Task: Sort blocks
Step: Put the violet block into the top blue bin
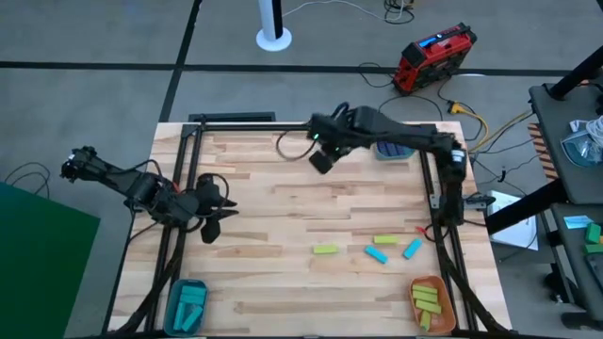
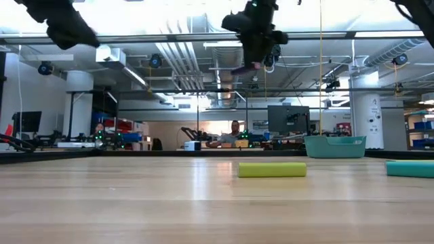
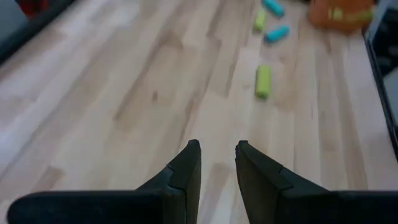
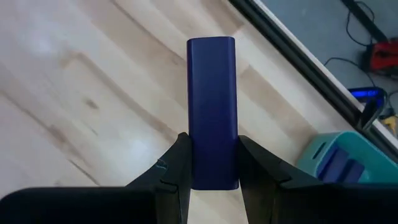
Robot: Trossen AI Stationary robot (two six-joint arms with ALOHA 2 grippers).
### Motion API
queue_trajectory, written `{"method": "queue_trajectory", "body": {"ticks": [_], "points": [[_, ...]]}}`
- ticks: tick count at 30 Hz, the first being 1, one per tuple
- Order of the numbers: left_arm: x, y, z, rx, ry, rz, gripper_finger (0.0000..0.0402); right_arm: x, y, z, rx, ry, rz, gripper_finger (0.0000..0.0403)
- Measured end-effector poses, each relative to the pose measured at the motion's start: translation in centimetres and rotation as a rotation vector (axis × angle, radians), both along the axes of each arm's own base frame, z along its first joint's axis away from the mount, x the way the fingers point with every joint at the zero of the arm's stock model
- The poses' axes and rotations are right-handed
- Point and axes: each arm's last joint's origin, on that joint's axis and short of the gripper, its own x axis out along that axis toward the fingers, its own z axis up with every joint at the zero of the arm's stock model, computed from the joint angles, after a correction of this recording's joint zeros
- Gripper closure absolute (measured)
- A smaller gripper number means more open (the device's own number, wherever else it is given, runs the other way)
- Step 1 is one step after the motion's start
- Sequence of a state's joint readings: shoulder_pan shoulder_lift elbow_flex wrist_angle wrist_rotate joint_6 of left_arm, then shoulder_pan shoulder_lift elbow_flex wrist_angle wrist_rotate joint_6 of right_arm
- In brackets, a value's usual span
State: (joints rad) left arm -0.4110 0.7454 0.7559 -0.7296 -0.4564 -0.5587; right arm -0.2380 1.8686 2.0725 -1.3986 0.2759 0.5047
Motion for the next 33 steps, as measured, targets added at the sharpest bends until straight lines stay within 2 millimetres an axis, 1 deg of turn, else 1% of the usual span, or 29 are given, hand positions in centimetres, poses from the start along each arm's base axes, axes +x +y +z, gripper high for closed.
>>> {"method": "queue_trajectory", "body": {"ticks": [4, 7, 9, 13, 16, 20, 22, 25, 28, 33], "points": [[1.0, 0.1, 0.4, 0.01, -0.071, 0.053, 0.0322, -2.6, -2.2, -0.1, 0.015, -0.031, -0.005, 0.0312], [1.8, 0.4, 0.6, 0.013, -0.112, 0.09, 0.0322, -5.3, -3.3, -0.2, 0.004, -0.058, -0.035, 0.0312], [2.5, 0.7, 0.7, 0.008, -0.134, 0.124, 0.0322, -7.0, -4.0, -0.7, 0.014, -0.088, -0.062, 0.0312], [3.8, 1.4, 0.8, -0.003, -0.183, 0.184, 0.0322, -10.6, -5.1, -2.4, 0.027, -0.124, -0.161, 0.0312], [4.8, 1.8, 1.2, 0.006, -0.207, 0.21, 0.0322, -13.5, -5.9, -3.9, 0.044, -0.129, -0.287, 0.0312], [6.2, 2.4, 2.7, 0.037, -0.212, 0.241, 0.0322, -17.1, -7.0, -6.2, 0.083, -0.098, -0.477, 0.0312], [7.1, 2.8, 3.6, 0.057, -0.209, 0.256, 0.0322, -18.7, -7.5, -7.2, 0.104, -0.096, -0.544, 0.0312], [8.3, 3.5, 4.7, 0.085, -0.172, 0.281, 0.0322, -20.4, -8.3, -8.7, 0.155, -0.103, -0.61, 0.0312], [9.3, 4.0, 5.5, 0.119, -0.113, 0.296, 0.0322, -21.6, -8.7, -10.0, 0.179, -0.071, -0.655, 0.0312], [10.9, 4.8, 5.5, 0.168, 0.008, 0.306, 0.0322, -22.7, -9.1, -11.7, 0.157, -0.033, -0.703, 0.0312]]}}
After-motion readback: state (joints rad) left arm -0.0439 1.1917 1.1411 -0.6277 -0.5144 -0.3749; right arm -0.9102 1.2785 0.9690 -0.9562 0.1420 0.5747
